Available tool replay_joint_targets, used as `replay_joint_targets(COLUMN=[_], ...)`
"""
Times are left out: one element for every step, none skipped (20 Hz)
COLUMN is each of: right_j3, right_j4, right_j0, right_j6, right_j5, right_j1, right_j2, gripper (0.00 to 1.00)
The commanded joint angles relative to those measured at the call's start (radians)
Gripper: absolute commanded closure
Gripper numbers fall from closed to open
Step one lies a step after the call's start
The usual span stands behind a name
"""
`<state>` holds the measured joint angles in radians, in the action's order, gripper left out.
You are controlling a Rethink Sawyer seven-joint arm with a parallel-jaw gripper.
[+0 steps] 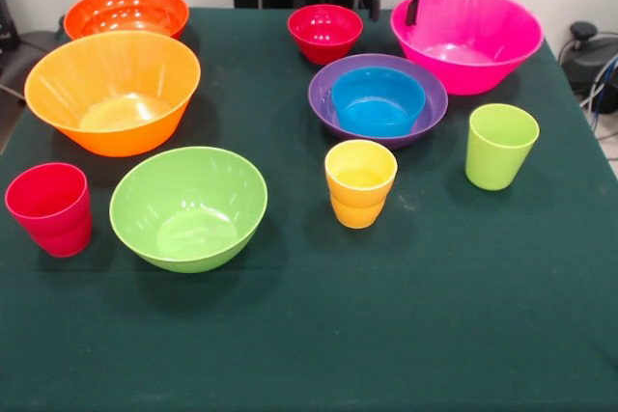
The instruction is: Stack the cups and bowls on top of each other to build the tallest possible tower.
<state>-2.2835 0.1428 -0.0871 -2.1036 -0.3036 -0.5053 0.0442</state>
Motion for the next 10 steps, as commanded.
replay_joint_targets(right_j3=[0.08, 0.084, 0.087, 0.088, 0.09, 0.091, 0.092, 0.094, 0.096, 0.097], right_j4=[0.026, 0.024, 0.022, 0.019, 0.016, 0.013, 0.01, 0.008, 0.004, 0.002], right_j0=[-0.012, -0.01, -0.007, -0.005, -0.002, 0.001, 0.004, 0.006, 0.009, 0.012], right_j6=[-0.132, -0.133, -0.134, -0.136, -0.137, -0.139, -0.141, -0.142, -0.144, -0.145], right_j5=[-0.059, -0.065, -0.07, -0.074, -0.078, -0.08, -0.083, -0.087, -0.089, -0.091], right_j1=[0.077, 0.085, 0.091, 0.094, 0.098, 0.1, 0.103, 0.107, 0.11, 0.113], right_j2=[-0.05, -0.049, -0.048, -0.048, -0.047, -0.048, -0.047, -0.048, -0.047, -0.047], gripper=[0.0, 0.0, 0.0, 0.0, 0.0, 0.0, 0.0, 0.0, 0.0, 0.0])
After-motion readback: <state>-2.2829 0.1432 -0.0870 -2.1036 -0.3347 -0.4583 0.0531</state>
